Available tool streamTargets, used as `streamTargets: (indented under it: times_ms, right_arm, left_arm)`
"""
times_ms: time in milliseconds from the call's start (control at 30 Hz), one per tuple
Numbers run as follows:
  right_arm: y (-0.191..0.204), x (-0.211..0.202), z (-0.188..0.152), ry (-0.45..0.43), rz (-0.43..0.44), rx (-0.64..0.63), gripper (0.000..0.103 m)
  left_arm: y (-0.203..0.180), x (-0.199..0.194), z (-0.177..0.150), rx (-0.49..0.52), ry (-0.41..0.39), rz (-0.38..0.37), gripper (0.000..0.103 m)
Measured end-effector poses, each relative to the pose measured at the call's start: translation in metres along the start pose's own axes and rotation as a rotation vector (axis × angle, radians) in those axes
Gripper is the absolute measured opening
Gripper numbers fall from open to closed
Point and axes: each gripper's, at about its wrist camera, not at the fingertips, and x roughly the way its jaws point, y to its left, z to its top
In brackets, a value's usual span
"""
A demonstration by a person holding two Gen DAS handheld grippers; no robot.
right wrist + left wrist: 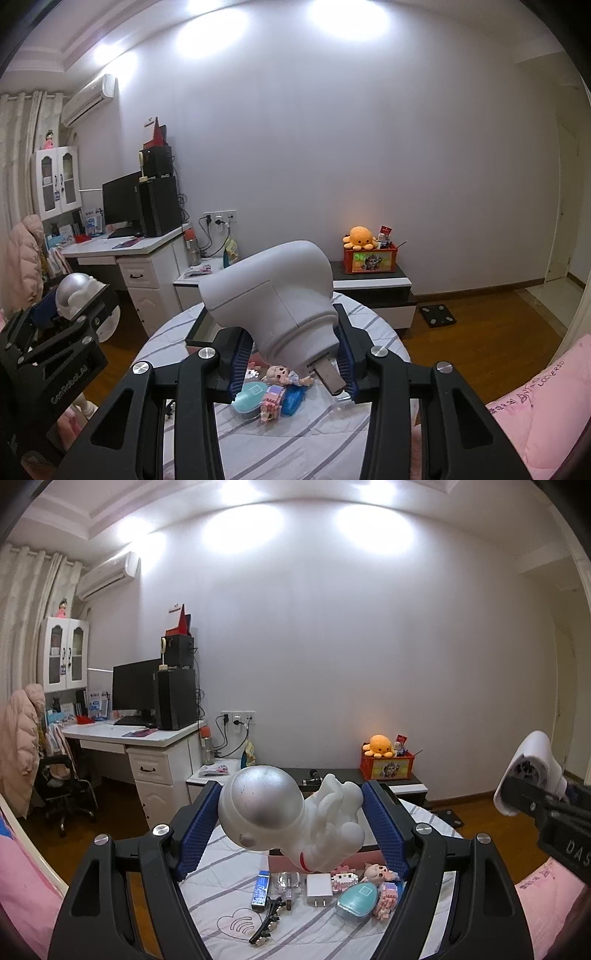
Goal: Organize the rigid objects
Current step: 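Lift the astronaut and hair dryer and carry both over the pink box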
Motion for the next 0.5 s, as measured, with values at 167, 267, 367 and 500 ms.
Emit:
streamTargets:
  times_ms: [167, 267, 367, 500]
  right_arm:
    - [0.001, 0.0, 0.0, -0.001, 0.011, -0.011, 0.042]
    - [-0.002, 0.001, 0.001, -0.009, 0.009, -0.016, 0.042]
    - [-0.005, 0.005, 0.0, -0.009, 0.009, -0.021, 0.042]
    - [-0.005, 0.015, 0.0, -0.002, 0.006, -0.021, 0.042]
  left_arm:
    - [-0.001, 0.006, 0.003, 0.009, 0.005, 0.006, 0.078]
    - [-0.004, 0.009, 0.002, 0.008, 0.006, 0.002, 0.078]
    - [-0.003, 0.015, 0.002, 0.008, 0.013, 0.003, 0.078]
    - [-0.005, 0.031, 0.003, 0.023, 0.026, -0.003, 0.078]
